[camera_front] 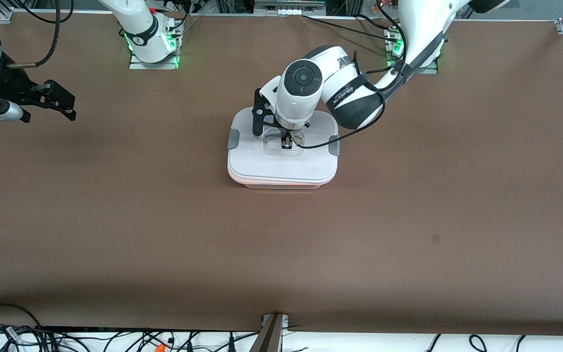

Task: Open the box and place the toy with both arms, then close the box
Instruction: 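Press the lid down onto the box with the left gripper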

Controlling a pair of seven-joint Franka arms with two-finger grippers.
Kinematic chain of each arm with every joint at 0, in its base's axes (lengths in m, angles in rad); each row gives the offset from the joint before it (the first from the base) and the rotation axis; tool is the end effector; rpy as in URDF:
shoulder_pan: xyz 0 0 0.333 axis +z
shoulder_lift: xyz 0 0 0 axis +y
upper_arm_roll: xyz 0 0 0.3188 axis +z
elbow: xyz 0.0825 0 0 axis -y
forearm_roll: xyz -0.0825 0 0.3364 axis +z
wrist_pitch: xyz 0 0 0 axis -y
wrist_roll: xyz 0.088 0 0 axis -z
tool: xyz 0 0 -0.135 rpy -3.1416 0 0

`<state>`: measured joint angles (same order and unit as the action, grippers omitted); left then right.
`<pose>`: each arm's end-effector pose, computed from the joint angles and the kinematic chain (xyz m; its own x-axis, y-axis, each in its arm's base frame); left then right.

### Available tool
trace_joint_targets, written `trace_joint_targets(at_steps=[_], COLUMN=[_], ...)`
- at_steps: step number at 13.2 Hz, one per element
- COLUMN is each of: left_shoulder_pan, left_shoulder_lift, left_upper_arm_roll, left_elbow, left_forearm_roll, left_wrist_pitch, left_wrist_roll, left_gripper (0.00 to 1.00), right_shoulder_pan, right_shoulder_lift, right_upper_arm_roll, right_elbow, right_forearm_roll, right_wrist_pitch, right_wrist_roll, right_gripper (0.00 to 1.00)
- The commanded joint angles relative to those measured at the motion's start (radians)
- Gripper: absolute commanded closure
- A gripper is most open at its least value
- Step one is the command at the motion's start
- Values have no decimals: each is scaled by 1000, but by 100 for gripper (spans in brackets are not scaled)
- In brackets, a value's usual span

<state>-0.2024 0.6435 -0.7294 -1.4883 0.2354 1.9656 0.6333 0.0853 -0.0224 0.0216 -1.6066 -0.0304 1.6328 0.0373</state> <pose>0.4691 -0.4549 0.3595 0.0242 -0.9933 0.1127 -0.9874 -0.0061 0.1583 0.5048 0.0503 0.6010 0.9962 0.0713 0.0497 0.0699 -0.9971 0.0291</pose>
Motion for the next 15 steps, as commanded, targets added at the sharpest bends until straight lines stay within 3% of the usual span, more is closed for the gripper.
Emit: trace_joint_targets(at_steps=[1, 15], left_shoulder_pan=[0, -6], left_shoulder_lift=[-5, 15], left_upper_arm_roll=[-4, 4], left_elbow=[5, 8], left_forearm_roll=[15, 33], left_wrist_pitch=[3, 52], left_wrist_roll=[-26, -20], left_gripper=[100, 100], right_shoulder_pan=[-10, -10], right_shoulder_lift=[7, 7], right_upper_arm_roll=[4, 4], right_elbow=[22, 20], right_forearm_roll=[20, 20], right_wrist_pitch=[-7, -2], right_wrist_roll=[7, 9], right_gripper=[0, 0])
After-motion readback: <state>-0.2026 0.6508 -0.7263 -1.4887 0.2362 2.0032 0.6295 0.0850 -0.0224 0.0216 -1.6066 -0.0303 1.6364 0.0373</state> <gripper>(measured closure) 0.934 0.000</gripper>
